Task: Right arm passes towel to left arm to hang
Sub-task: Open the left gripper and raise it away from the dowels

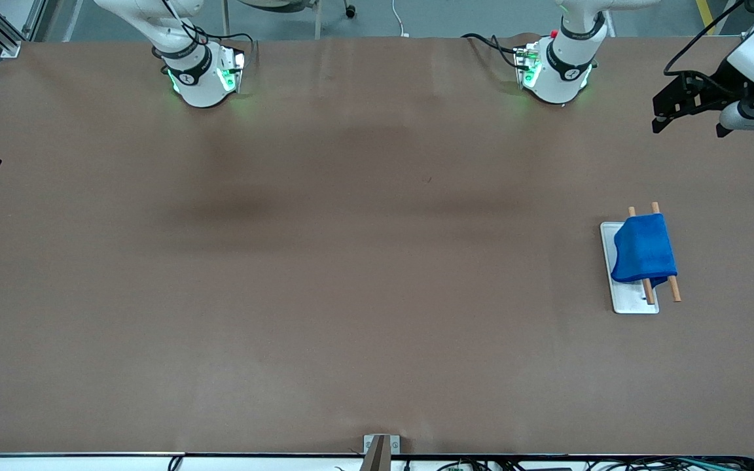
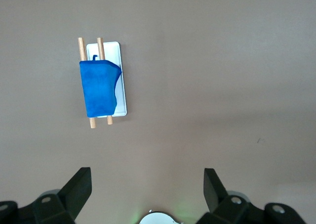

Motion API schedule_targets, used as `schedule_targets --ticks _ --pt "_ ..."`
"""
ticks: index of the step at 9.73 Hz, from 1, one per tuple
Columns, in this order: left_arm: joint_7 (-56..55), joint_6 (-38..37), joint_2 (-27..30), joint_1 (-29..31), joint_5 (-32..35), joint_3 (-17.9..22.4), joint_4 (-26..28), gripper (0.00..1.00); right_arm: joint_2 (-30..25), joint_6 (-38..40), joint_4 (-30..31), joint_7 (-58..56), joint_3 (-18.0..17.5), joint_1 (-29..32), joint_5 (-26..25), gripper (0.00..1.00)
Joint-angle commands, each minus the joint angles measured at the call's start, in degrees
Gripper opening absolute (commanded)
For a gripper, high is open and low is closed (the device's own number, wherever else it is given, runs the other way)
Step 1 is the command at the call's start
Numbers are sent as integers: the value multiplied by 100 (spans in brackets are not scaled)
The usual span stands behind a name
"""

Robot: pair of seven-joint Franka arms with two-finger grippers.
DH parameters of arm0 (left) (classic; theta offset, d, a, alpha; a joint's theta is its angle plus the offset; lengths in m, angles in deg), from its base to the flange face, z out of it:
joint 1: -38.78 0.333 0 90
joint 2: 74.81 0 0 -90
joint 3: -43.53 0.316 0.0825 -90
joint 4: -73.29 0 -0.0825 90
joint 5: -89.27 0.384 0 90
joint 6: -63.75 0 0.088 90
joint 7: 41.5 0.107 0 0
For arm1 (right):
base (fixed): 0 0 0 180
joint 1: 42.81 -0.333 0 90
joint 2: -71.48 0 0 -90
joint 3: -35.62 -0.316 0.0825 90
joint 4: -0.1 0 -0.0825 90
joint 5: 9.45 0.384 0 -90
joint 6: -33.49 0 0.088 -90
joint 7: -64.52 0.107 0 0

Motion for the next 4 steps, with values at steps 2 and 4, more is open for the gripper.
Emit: schedule_targets --ticks 2,4 --pt "9 136 62 32 -76 58 273 100 -3 68 -50 -32 -10 2 -51 100" --pt "71 127 -8 41 -24 58 168 100 -3 102 -50 -50 -10 2 -59 100"
